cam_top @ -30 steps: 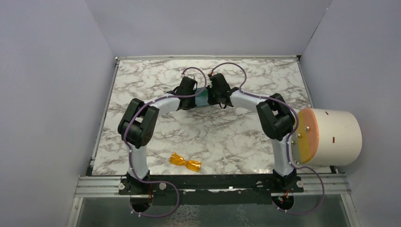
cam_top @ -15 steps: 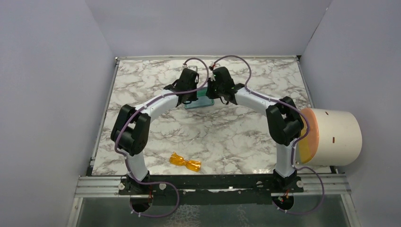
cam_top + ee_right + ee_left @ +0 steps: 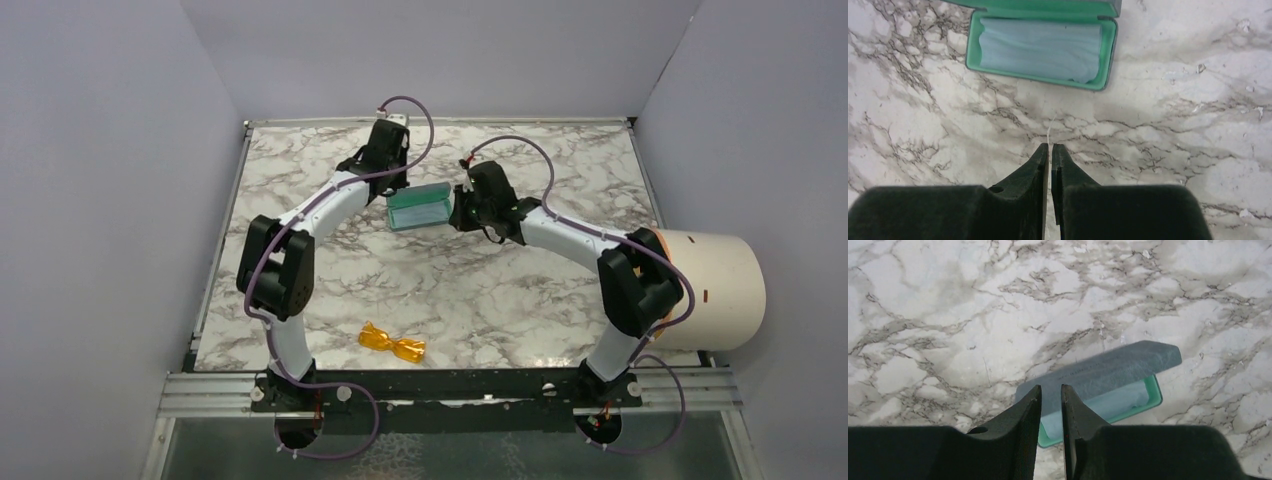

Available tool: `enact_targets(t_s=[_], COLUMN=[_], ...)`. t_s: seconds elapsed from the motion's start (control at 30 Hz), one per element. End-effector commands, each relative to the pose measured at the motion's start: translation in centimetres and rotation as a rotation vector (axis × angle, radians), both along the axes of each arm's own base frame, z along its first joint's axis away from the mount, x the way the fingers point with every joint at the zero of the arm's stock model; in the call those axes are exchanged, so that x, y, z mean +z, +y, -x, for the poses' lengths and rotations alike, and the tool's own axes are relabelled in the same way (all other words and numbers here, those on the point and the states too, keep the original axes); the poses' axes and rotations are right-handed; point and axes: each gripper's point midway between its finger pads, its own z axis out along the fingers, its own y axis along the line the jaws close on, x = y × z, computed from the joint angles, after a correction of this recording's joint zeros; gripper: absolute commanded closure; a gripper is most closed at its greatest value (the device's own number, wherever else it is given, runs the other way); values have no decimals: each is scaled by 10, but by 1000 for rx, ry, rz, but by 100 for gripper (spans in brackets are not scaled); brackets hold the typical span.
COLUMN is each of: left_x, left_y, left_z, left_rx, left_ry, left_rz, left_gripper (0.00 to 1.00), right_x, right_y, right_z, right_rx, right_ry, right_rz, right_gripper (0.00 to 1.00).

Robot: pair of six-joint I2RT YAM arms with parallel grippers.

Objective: Organize the sunglasses
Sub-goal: Place the glasses cleaning cloth in the sunglasses case, then adjust the sunglasses case at the center of the board.

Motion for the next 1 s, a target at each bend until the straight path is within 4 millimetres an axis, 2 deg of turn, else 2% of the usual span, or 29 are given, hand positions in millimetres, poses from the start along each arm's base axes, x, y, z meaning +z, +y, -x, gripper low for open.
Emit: enact_targets(t_s=[0.0,0.17,0.23,0.33,0.63,0.83,0.87,0.97], left_x=[-10,-40,-57,-70,-86,-81,-87,-86], left_y=[11,17,20,22,25,26,29,33], left_z=[-25,-40,-42,-39,-18,-3,5,14], left_rx=[5,18,15,15,12,14,14,19], left_ry=[3,43,70,96,135,138,156,160], left_rz=[-22,-27,-41,-44,-27,6,-1,-2], left_gripper=[76,77,78,81,83,83,83,83], right_x=[11,8,4,-9,-36,-45,-46,-50], right_y=[-4,-10,-9,-10,4,10,11,13], right_z=[15,25,26,26,11,-1,-2,-4], right_rx=[-8,-18,-20,-33,-32,-43,-43,-43], right_ry=[-6,11,22,52,101,106,108,114], right_rz=[-23,-21,-21,-4,18,30,31,25], right_gripper=[91,91,91,92,91,92,92,92])
